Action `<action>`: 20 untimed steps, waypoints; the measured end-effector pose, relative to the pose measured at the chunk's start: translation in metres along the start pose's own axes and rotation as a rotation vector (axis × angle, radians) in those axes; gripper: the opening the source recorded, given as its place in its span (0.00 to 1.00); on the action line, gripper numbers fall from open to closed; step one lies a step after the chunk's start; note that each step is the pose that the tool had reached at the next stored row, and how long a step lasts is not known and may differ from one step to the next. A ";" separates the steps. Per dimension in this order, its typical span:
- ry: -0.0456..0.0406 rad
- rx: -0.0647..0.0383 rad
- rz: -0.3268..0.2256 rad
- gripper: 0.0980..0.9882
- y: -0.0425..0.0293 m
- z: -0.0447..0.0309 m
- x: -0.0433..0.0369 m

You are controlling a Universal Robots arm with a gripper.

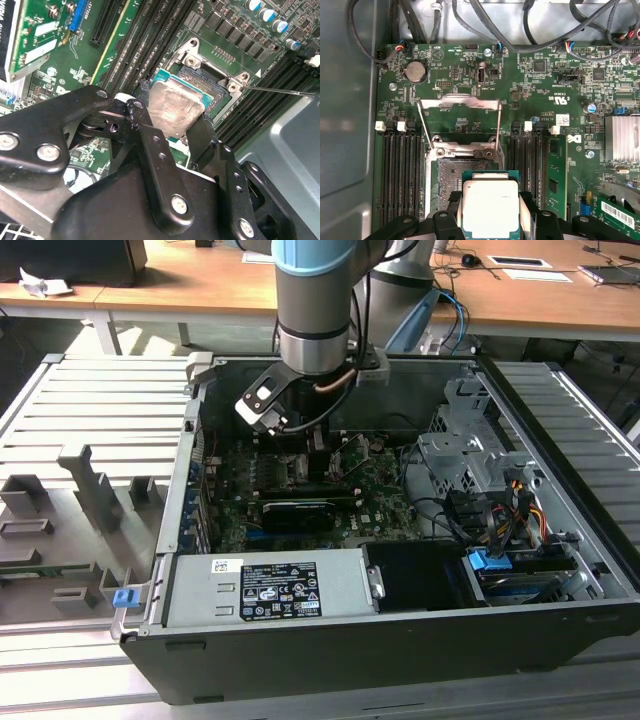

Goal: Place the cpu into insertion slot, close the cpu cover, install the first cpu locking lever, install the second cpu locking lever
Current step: 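Place the cpu into insertion slot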

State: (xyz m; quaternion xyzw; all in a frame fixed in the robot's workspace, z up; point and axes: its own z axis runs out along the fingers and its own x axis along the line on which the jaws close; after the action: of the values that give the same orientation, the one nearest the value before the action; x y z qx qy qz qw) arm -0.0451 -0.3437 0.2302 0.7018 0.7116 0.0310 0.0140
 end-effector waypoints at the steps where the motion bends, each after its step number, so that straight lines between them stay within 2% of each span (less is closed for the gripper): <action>1: 0.0000 0.000 0.000 0.50 0.0000 0.0001 0.0011; 7: 0.0002 0.000 0.000 0.50 -0.0001 0.0036 0.0114; 12: -0.0003 0.000 0.006 0.50 -0.0007 0.0089 0.0122; 20: -0.0006 0.000 0.010 0.50 -0.0009 0.0108 0.0122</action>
State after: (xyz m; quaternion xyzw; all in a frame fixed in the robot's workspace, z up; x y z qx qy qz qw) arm -0.0455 -0.3312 0.2196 0.7052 0.7082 0.0309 0.0141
